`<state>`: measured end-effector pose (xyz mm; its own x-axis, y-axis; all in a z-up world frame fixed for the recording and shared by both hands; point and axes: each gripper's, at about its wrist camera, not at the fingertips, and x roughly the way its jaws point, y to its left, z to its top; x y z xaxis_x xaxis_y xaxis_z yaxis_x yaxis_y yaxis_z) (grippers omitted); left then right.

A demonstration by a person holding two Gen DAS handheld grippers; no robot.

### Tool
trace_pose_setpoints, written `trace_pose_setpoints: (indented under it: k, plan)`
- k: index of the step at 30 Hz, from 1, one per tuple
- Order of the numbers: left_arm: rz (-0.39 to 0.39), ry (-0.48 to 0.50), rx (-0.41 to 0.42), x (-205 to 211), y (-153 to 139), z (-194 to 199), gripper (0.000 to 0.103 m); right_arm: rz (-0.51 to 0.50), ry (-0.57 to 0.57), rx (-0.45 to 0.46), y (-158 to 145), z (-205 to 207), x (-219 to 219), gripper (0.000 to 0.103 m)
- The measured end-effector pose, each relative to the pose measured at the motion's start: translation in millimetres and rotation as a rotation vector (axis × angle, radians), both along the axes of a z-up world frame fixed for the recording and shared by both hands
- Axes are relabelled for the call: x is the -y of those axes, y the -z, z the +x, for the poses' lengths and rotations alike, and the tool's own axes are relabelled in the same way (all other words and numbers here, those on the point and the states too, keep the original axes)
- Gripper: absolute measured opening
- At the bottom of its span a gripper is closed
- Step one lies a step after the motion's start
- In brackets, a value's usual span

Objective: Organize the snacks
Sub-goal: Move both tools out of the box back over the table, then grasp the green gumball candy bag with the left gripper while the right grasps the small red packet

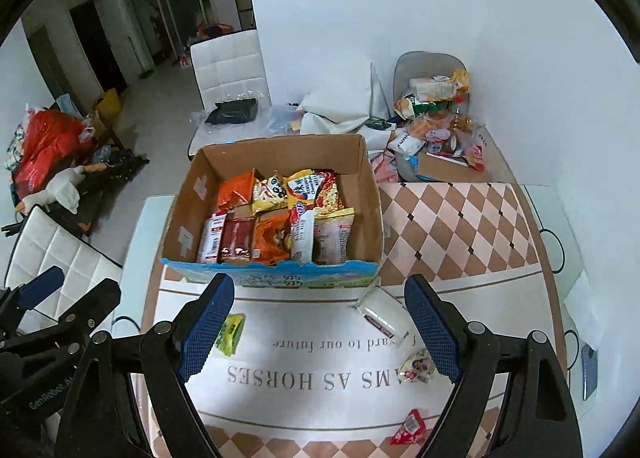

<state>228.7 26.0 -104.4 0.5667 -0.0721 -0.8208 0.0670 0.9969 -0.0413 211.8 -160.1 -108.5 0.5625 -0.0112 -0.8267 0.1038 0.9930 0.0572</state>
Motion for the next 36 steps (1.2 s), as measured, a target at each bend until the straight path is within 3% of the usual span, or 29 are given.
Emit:
trace_pose_setpoints:
  k: [5, 13, 18, 24, 30, 31, 32, 33, 34, 36]
  plan:
    - [0.005, -0.030, -0.047, -4.2, 25.5, -22.8, 0.088, 0.066, 0.014, -0.074, 20.3, -20.5, 3.8, 0.089]
    - [-0.006, -0.026, -0.310, 2.9, 116.0, -37.6, 0.088, 0.190, 0.159, -0.359, 139.7, -61.7, 57.1, 0.092]
    - [-0.009, -0.018, -0.403, 15.9, 157.2, -44.9, 0.088, 0.223, 0.298, -0.489, 199.6, -85.7, 111.9, 0.092]
    - [0.003, 0.020, -0.445, 31.9, 183.1, -44.6, 0.088, 0.314, 0.422, -0.616, 255.1, -107.4, 154.2, 0.092]
    - [0.015, 0.030, -0.465, 38.0, 192.9, -40.1, 0.088, 0.370, 0.508, -0.680, 291.0, -120.3, 166.8, 0.091]
    - [0.018, 0.028, -0.463, 37.8, 193.4, -39.2, 0.088, 0.376, 0.524, -0.680, 295.6, -121.6, 169.0, 0.089]
    - [0.021, 0.027, -0.464, 37.1, 194.3, -37.7, 0.088, 0.383, 0.531, -0.678, 299.6, -122.4, 170.2, 0.081]
    - [0.023, 0.025, -0.466, 35.9, 195.4, -36.1, 0.088, 0.383, 0.534, -0.677, 302.5, -121.4, 171.0, 0.063]
    - [0.026, 0.021, -0.467, 33.4, 196.0, -34.1, 0.088, 0.355, 0.536, -0.682, 304.7, -120.6, 171.1, 0.055]
    - [0.038, 0.002, -0.452, 25.9, 196.5, -28.0, 0.088, 0.335, 0.535, -0.652, 300.8, -120.2, 169.8, 0.049]
